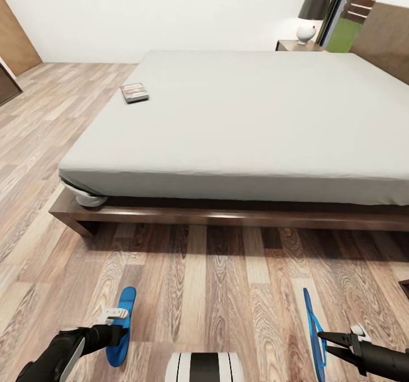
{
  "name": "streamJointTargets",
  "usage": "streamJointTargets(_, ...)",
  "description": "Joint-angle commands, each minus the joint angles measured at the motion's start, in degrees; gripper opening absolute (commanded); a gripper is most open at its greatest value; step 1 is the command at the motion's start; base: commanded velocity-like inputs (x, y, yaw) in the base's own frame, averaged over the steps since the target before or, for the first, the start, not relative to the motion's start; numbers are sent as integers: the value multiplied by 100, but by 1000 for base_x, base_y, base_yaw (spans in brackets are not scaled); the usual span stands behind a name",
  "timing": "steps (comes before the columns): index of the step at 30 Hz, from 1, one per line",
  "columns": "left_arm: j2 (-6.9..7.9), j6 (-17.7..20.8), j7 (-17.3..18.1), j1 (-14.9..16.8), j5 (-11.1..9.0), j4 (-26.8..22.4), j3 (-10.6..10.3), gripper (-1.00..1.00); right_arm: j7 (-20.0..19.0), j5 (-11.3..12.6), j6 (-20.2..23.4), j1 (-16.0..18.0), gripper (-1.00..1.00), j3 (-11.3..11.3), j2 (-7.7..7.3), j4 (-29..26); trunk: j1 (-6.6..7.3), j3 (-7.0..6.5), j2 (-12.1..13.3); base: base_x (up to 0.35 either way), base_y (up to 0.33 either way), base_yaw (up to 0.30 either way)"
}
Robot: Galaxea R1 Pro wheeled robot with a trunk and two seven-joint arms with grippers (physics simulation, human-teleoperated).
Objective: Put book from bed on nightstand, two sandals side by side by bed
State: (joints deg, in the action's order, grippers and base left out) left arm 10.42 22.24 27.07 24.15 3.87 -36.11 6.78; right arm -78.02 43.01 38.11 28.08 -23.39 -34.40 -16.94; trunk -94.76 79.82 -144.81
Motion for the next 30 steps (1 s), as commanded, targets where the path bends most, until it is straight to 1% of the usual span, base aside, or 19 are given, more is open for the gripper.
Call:
streamJointTargets(1, -5, 34, 45, 2, 35, -10, 33, -100, -2, 46, 65, 4, -100, -33, -5, -2, -1, 27, -3, 0, 0, 0)
streamJointTargets(3, -5, 34, 44, 2, 35, -10, 34, -100, -2, 43, 65, 4, -100, -29, -5, -2, -6, 71, -6, 0, 0, 0)
streamJointTargets(9, -5, -31, 33, 2, 42, -10, 33, -100, -3, 41, 65, 4, -100, -22, -5, -2, -6, 71, -6, 0, 0, 0)
streamJointTargets(11, -2, -166, 29, 2, 43, -8, 33, -100, -1, 38, 65, 4, -100, -18, -5, -2, -6, 71, -6, 0, 0, 0)
streamJointTargets(13, 2, -384, 27, -3, 44, -1, 40, -100, 4, 33, 65, 4, -100, -17, -5, -2, -6, 71, -6, 96, 0, 0)
streamJointTargets(16, 3, -487, 27, -6, 44, 5, 102, -100, 3, 32, 65, 4, -100, -17, -5, -2, -6, 71, -6, 242, 0, 0)
streamJointTargets(19, 4, -523, 27, -7, 44, 5, 176, -100, 6, 32, 65, 4, -100, -17, -5, -2, -6, 71, -6, 134, 0, 0)
streamJointTargets(23, 4, -550, 25, -7, 44, 3, 198, -100, 5, 32, 66, 4, -100, -23, -5, -2, -6, 71, -6, 52, 20, 0)
streamJointTargets(30, 12, -553, 25, -7, 44, 2, 210, -100, 6, 32, 65, 4, -100, -19, -5, -2, -6, 71, -6, 133, 209, 0)
